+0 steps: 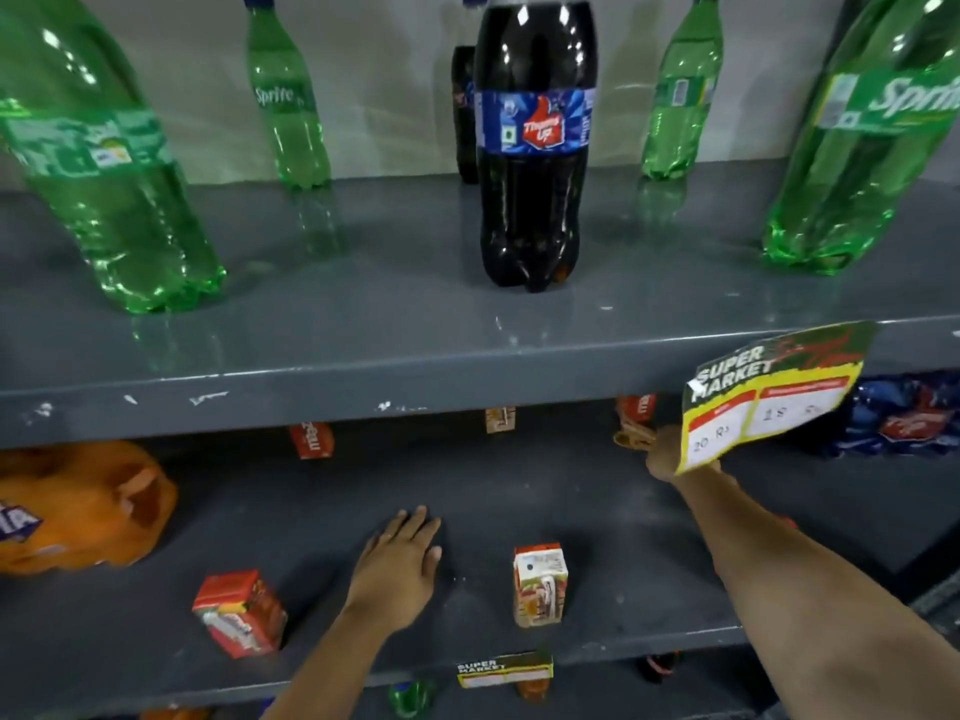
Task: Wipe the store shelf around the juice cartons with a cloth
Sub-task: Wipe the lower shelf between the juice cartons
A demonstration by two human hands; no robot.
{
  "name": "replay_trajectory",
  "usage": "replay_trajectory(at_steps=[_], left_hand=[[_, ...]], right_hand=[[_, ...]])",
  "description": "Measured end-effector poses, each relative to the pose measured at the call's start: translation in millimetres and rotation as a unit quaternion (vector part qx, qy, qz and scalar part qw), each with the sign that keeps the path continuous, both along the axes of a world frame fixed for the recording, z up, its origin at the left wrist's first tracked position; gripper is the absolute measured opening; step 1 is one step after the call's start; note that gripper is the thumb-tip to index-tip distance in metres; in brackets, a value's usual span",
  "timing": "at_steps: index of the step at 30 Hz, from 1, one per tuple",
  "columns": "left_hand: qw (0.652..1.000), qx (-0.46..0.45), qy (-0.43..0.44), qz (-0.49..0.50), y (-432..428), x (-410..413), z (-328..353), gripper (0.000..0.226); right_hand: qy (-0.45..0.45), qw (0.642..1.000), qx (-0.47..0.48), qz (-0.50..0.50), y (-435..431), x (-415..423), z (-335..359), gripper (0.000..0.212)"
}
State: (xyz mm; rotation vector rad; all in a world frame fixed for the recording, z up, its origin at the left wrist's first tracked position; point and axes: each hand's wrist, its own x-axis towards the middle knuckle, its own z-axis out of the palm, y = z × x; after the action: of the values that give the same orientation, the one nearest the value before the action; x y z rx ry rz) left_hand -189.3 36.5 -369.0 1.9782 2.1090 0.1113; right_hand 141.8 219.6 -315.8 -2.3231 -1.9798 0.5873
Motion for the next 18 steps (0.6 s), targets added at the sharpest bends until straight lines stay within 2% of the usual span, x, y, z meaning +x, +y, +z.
replay_trajectory(at_steps=[2,3,6,7,9,10,11,13,14,16,18], left_hand=[[1.0,0.005,-0.004,0.004,1,0,1,0.059],[1.0,0.006,-0.004,0.006,2,0,1,0.061],[1.0,0.022,-0.006,0.018,0,1,-2,0.072],[0.999,0.031,-0.006,0.019,-1,1,-3,0.079],[0.999,0.034,-0.001,0.019,-3,0,-4,0.087],[0.999,0.034,0.0,0.019,-4,0,-4,0.088],[0.999,0.033,-0.001,0.019,-5,0,-4,0.086],[0.999,0.029,-0.001,0.02,-5,1,-3,0.07],[0.999,0.025,0.0,0.022,-5,1,-3,0.059],[0.999,0.021,-0.007,0.025,-4,3,-3,0.049],[0.999,0.02,-0.012,0.027,-6,4,-4,0.049]], right_hand=[[0.051,0.997,0.052,-0.024,1,-15,-22,0.047],[0.039,0.997,0.069,-0.013,-2,-25,-31,0.046],[0.034,0.998,0.041,0.034,-41,-72,-23,0.04],[-0.003,0.997,0.021,0.071,-56,-84,-19,0.04],[-0.04,0.991,0.039,0.123,-71,-96,-21,0.037],[-0.028,0.991,0.02,0.129,-68,-96,-22,0.037],[0.002,0.993,0.009,0.117,-63,-93,-20,0.036],[0.137,0.989,-0.016,0.058,-43,-78,-8,0.039],[0.15,0.988,0.004,0.044,-29,-67,-6,0.043],[0.096,0.995,0.01,0.01,-4,-48,0,0.052],[0.014,1.0,0.005,0.022,7,-36,3,0.059]])
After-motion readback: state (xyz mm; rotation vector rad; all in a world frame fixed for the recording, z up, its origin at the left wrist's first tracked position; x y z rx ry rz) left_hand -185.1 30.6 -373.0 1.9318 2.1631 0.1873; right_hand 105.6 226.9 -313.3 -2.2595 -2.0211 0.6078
